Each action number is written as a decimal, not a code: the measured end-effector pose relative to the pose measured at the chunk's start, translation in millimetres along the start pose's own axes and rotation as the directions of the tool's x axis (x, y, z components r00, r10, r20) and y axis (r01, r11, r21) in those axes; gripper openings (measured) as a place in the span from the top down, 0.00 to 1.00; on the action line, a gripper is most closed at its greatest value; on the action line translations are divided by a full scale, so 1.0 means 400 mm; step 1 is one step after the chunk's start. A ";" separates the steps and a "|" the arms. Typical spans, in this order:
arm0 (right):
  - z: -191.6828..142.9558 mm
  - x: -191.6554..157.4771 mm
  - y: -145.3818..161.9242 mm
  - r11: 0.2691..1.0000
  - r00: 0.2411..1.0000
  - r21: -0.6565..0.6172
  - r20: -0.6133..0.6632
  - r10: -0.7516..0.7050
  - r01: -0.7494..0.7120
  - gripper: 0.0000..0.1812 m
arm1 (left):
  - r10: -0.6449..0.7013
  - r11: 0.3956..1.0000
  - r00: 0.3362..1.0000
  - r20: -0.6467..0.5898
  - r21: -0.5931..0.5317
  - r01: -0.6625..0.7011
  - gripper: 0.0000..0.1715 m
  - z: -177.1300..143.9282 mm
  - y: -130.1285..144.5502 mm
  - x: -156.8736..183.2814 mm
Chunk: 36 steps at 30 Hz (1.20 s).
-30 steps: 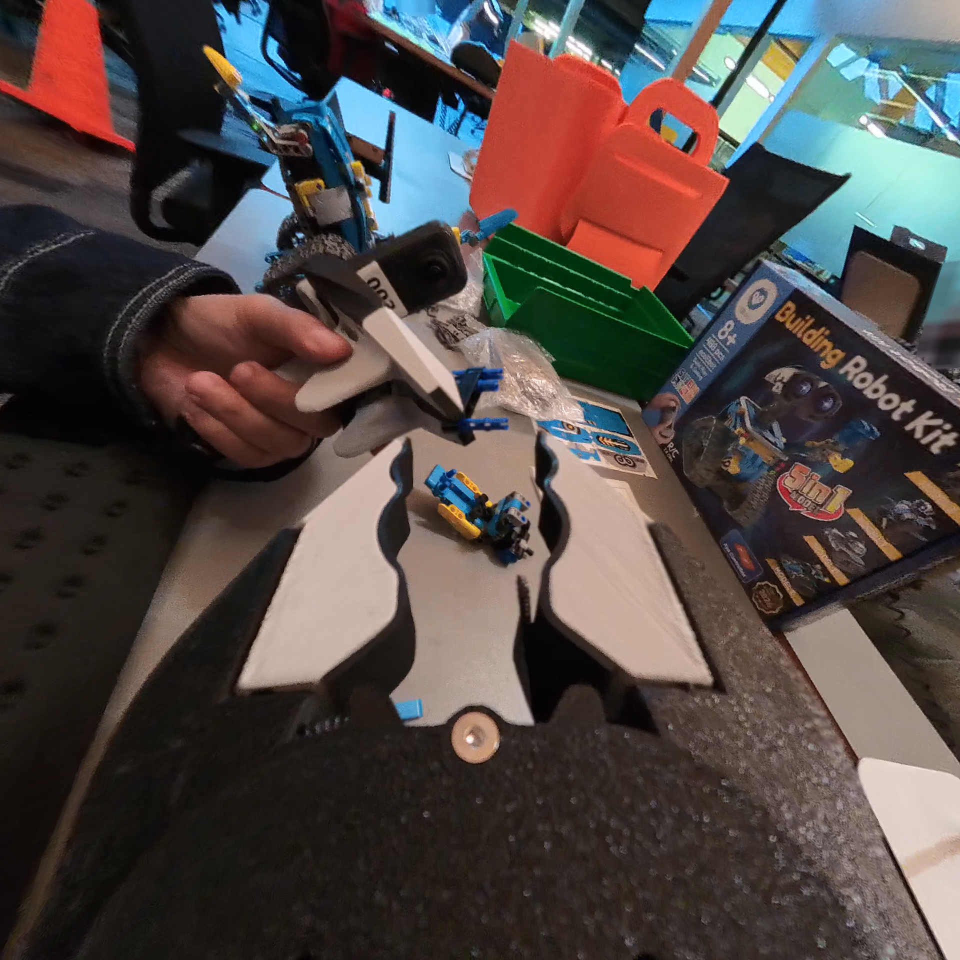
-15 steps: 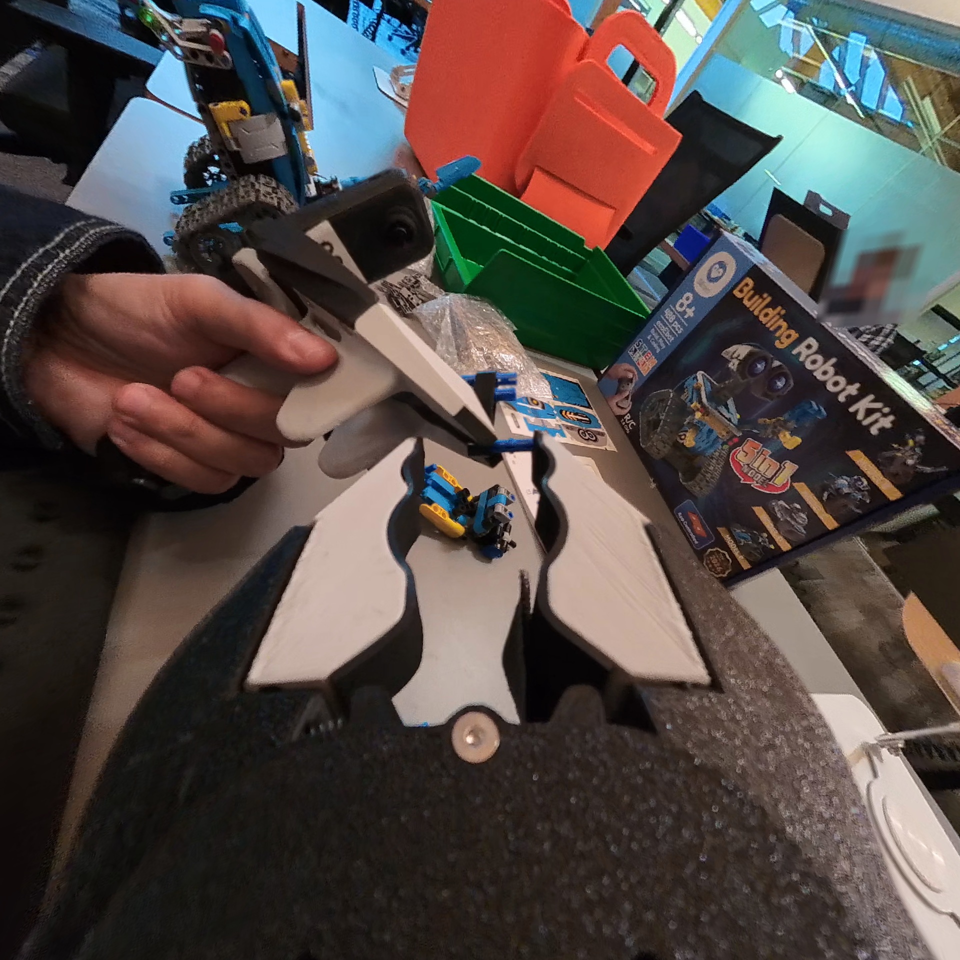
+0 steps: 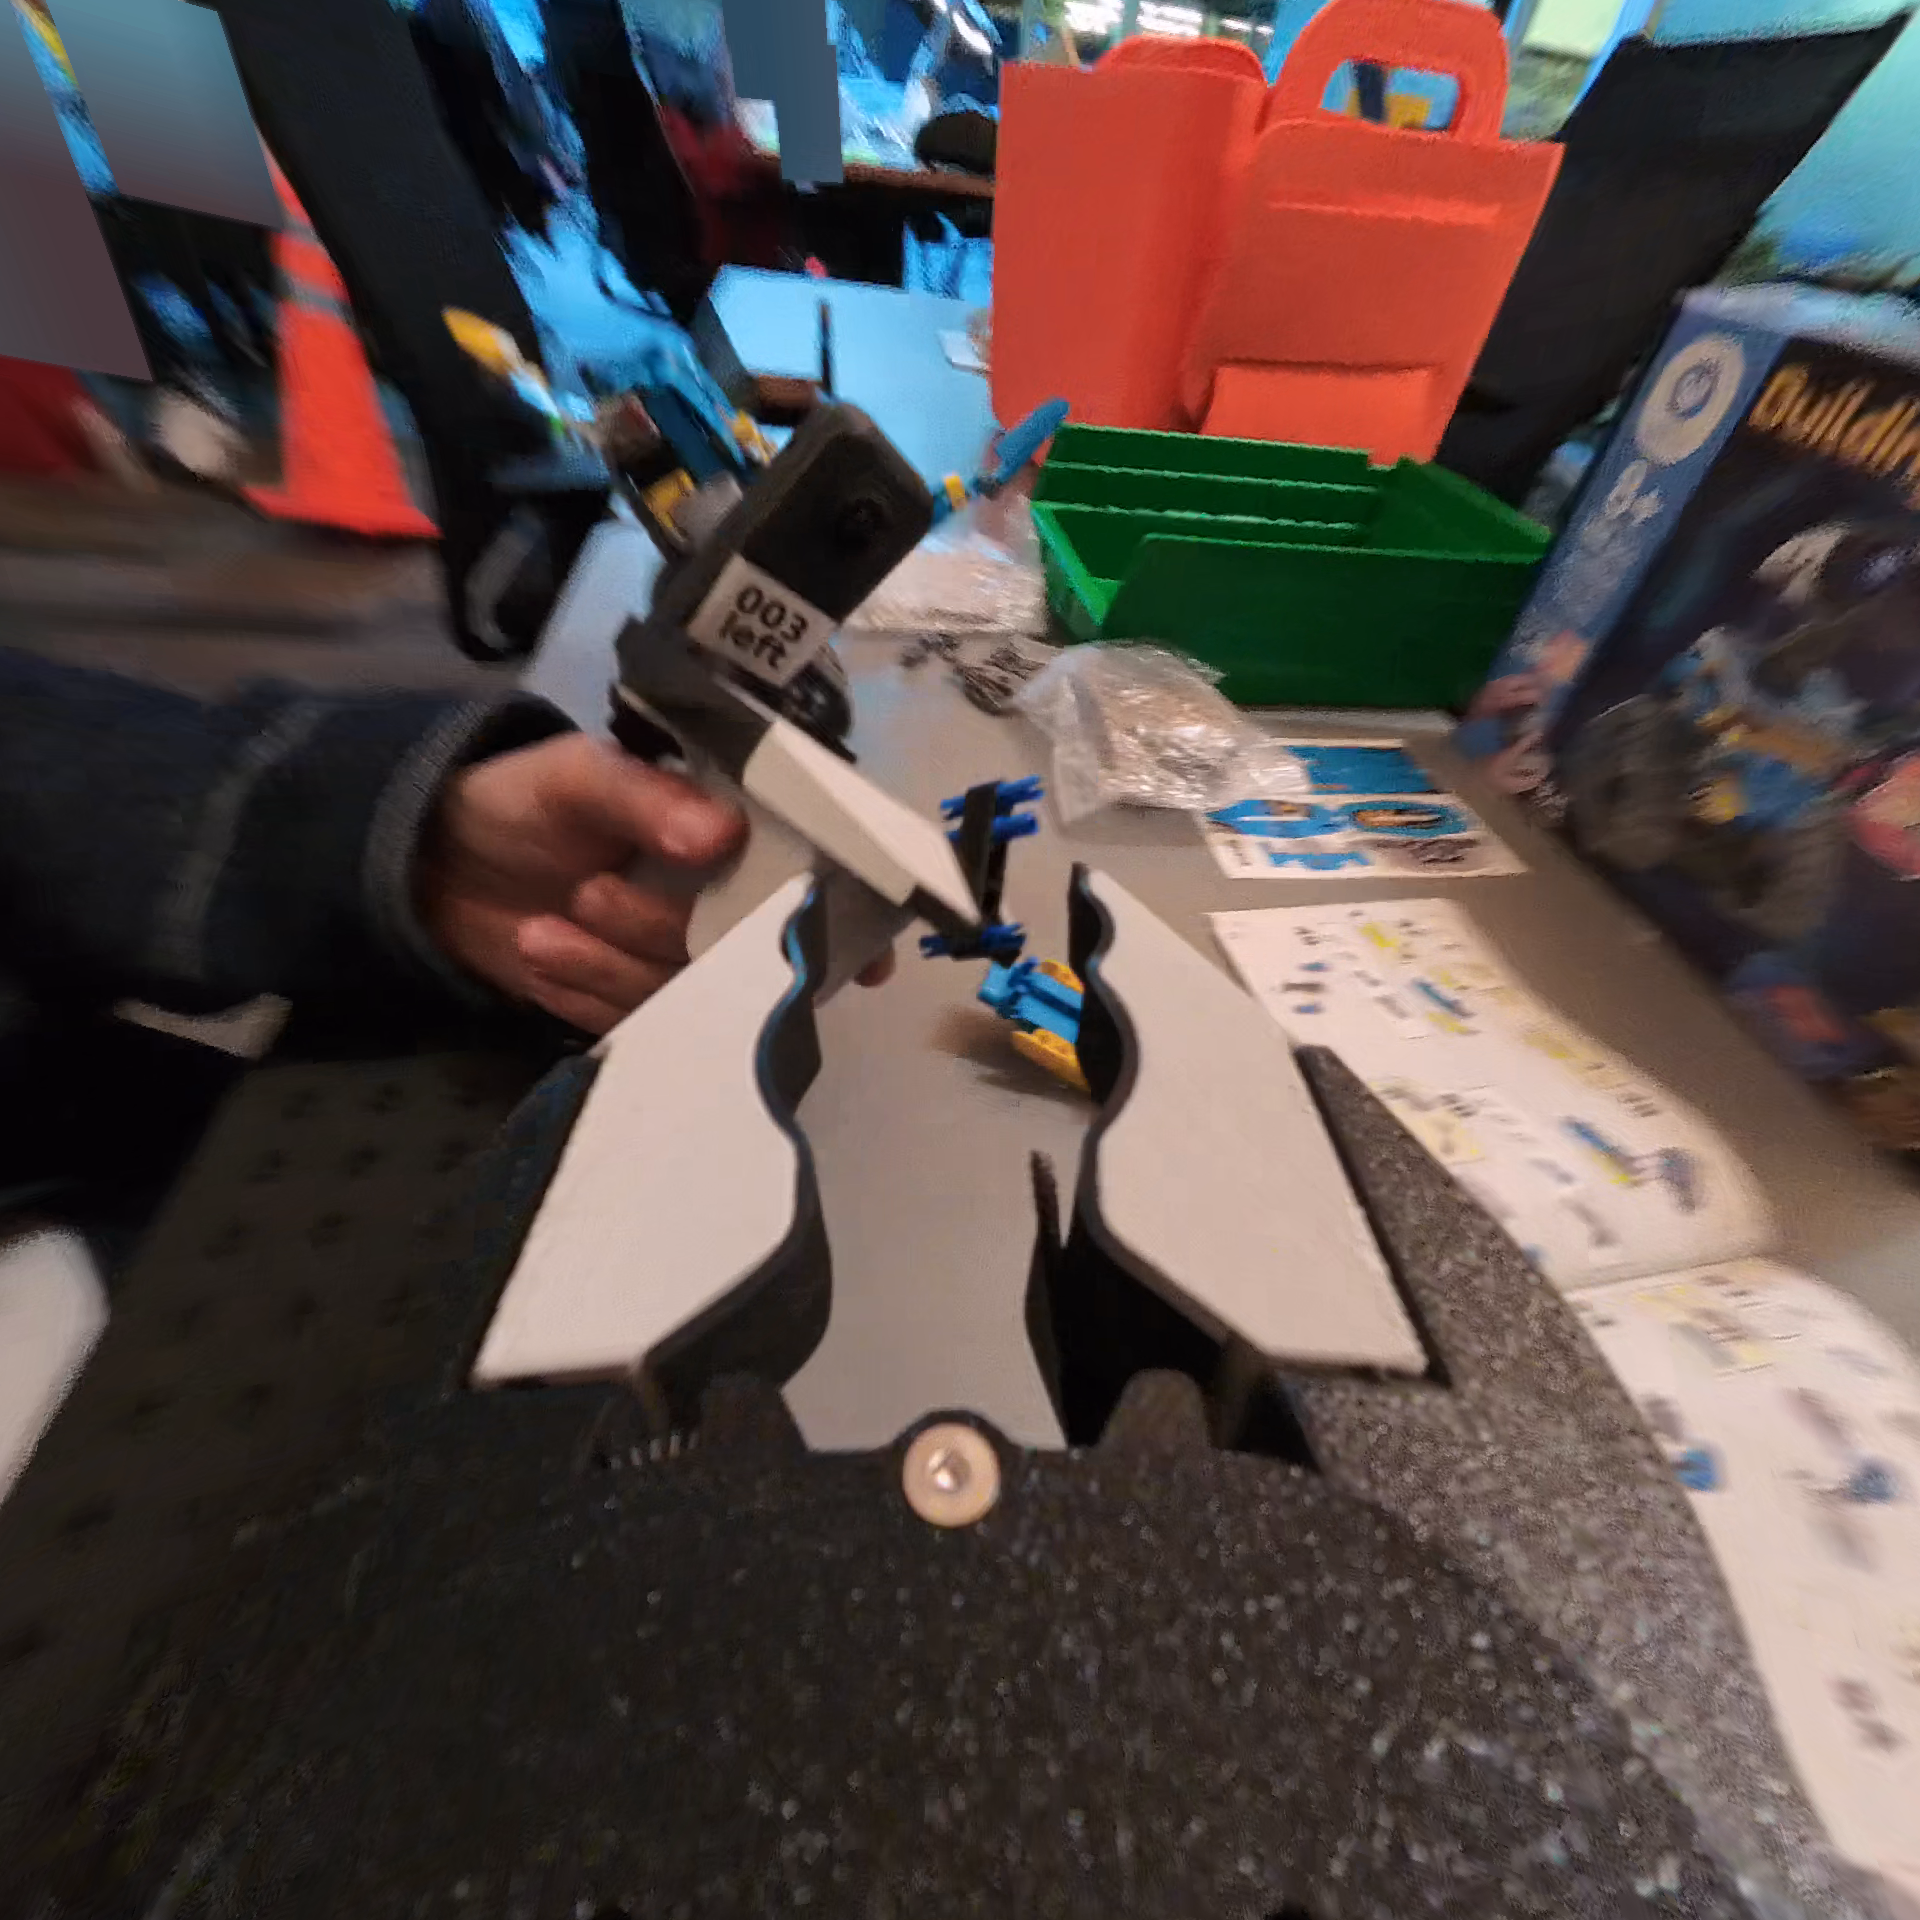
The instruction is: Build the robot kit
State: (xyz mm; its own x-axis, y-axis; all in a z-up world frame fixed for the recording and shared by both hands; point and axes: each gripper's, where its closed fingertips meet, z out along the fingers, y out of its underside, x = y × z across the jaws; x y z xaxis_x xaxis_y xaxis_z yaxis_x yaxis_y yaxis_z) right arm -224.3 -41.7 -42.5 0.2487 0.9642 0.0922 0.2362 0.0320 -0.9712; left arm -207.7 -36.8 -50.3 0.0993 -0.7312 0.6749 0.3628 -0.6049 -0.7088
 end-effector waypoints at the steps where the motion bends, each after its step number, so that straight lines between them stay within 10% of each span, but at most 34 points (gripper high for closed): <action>1: -0.020 0.015 -0.012 0.994 0.994 0.038 0.047 0.100 -0.101 0.75 | 0.023 0.999 1.000 0.002 -0.026 -0.023 0.96 0.005 0.010 0.004; 5: -0.054 0.020 -0.016 0.896 0.859 0.024 0.299 0.416 -0.443 0.78 | 0.161 0.972 0.987 -0.011 -0.170 -0.160 0.96 0.033 0.076 0.029; 10: -0.027 -0.047 0.034 0.905 0.820 -0.098 0.390 0.418 -0.415 0.87 | 0.188 0.958 0.981 -0.053 -0.209 -0.195 0.96 0.042 0.100 0.050; 19: -0.015 -0.012 0.040 0.910 0.863 -0.074 0.293 0.410 -0.408 0.97 | 0.103 0.978 0.995 0.018 -0.184 -0.098 0.95 0.033 0.083 0.007; 36: -0.005 0.026 0.042 0.754 0.696 -0.008 0.378 0.611 -0.657 0.97 | -0.125 0.987 0.992 -0.033 -0.103 0.121 0.95 0.015 0.039 -0.016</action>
State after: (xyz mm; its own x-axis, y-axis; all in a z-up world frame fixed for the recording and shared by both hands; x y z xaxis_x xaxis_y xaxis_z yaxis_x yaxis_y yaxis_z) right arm -215.9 -31.7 -57.6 -0.0377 0.7901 -0.6119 0.0222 -0.6115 -0.7909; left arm -197.0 -39.5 -64.2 0.0227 -0.6596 0.7513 0.2744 -0.7185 -0.6391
